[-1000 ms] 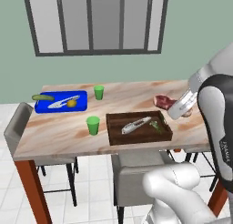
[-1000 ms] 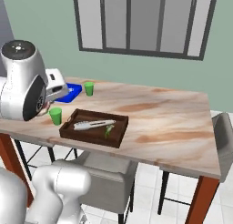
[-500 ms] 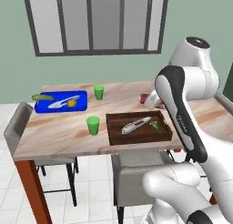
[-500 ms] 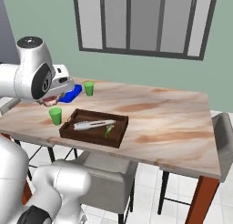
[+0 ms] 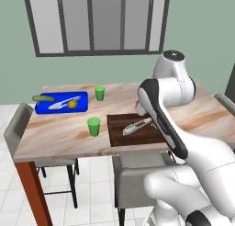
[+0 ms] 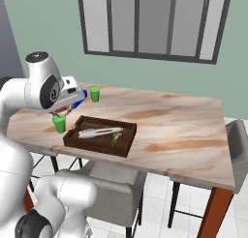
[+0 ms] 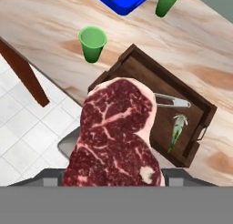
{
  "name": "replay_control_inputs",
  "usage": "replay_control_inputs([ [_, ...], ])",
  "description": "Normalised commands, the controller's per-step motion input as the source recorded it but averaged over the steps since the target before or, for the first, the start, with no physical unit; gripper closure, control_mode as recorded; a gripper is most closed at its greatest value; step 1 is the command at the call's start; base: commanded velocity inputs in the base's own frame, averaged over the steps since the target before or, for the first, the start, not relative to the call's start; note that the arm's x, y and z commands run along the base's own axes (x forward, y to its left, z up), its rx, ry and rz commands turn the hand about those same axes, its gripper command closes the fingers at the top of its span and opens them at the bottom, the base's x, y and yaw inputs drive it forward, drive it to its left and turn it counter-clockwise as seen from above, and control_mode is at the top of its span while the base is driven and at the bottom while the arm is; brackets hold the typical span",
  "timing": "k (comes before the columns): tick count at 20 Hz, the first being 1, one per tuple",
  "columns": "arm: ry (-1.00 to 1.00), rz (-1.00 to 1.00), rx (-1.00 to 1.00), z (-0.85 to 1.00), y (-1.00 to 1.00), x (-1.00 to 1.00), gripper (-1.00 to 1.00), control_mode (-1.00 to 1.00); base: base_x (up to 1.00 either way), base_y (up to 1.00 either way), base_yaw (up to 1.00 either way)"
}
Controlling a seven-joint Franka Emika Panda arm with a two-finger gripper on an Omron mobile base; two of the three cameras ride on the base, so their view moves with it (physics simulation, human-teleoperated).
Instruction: Gather the cucumber and lemon from the fridge and place them on a tray on the dining counter. Then gather the steak and fish from the fridge and place them on the other tray.
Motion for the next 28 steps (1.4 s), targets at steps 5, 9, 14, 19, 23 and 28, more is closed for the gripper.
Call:
replay_control_inputs([
  [5,0.0,0.0,0.0,-0.38,0.0,0.49,1.0,-1.0,0.0,0.0,0.0],
  [9,0.0,0.0,0.0,-0.27,0.0,0.42,1.0,-1.0,0.0,0.0,0.0],
  [14,0.0,0.01,0.0,-0.31,0.0,0.35,1.0,-1.0,0.0,0.0,0.0],
  [19,0.0,0.0,0.0,-0.37,0.0,0.23,1.0,-1.0,0.0,0.0,0.0],
  [23,0.0,0.0,0.0,-0.37,0.0,0.12,1.0,-1.0,0.0,0.0,0.0],
  [28,0.0,0.03,0.0,-0.31,0.0,0.14,1.0,-1.0,0.0,0.0,0.0],
])
